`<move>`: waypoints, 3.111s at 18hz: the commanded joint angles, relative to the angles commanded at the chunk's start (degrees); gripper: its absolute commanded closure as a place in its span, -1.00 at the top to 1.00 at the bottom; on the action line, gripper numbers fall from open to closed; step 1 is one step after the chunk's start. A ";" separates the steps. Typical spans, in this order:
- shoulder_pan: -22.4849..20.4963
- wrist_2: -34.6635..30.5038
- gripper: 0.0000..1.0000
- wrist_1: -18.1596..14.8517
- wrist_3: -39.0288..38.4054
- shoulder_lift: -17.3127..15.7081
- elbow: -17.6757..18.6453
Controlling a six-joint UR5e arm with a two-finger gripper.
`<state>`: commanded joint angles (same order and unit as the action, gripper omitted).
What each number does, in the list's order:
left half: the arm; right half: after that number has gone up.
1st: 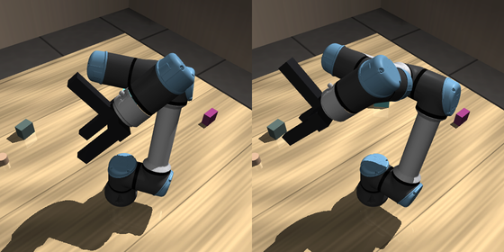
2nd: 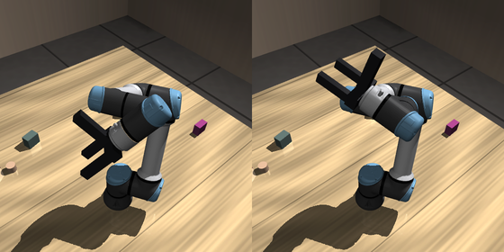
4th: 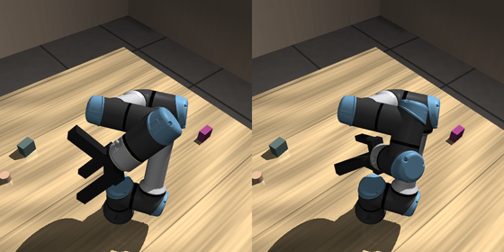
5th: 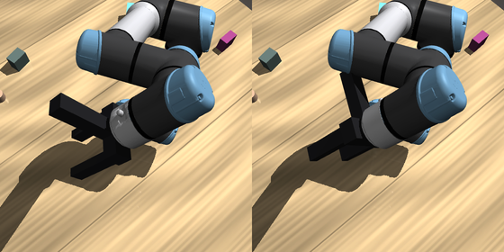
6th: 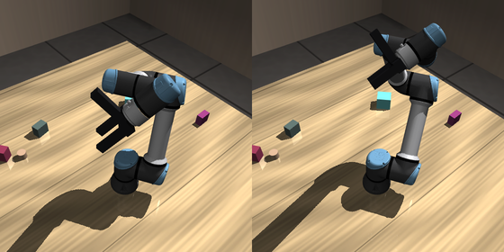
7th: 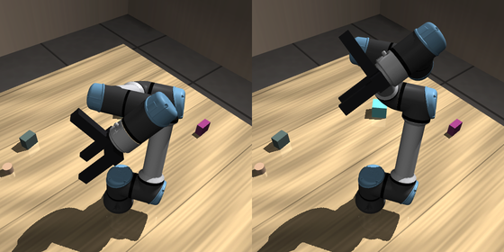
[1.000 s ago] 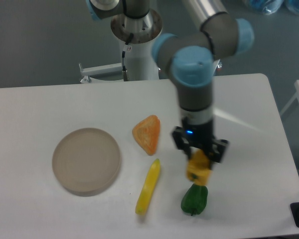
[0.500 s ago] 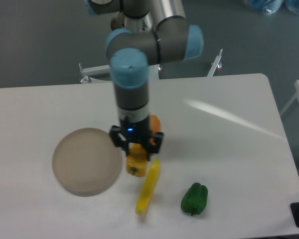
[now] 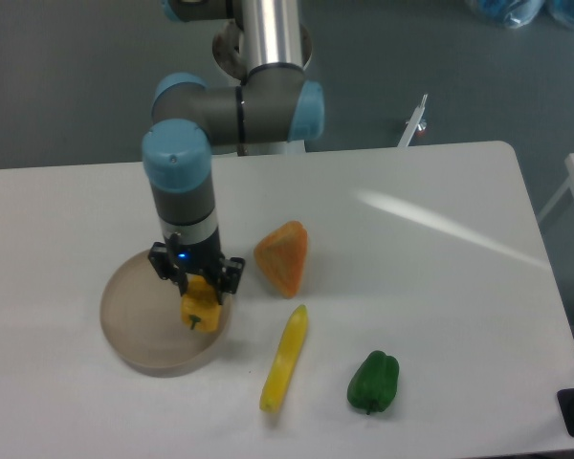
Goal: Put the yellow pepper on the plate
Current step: 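Lower the yellow pepper onto the plate center, then open the gripper to release the yellow pepper and lift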
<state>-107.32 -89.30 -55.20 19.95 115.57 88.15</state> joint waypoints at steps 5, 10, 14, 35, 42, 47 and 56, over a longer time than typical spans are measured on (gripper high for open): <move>1.85 -0.09 -0.14 0.09 3.86 0.97 0.09; 2.29 -0.09 -0.15 0.00 6.95 1.23 0.88; 2.38 -0.09 -0.15 0.00 7.12 1.50 0.88; 3.08 -0.18 0.14 0.00 6.86 2.29 0.88; 2.99 -0.18 1.00 0.00 6.60 1.59 0.88; 2.47 -0.17 1.00 0.00 6.51 -0.17 0.53; -13.42 -0.44 1.00 0.00 20.62 -4.83 -0.09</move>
<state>-120.74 -89.74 -55.20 40.57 110.74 88.07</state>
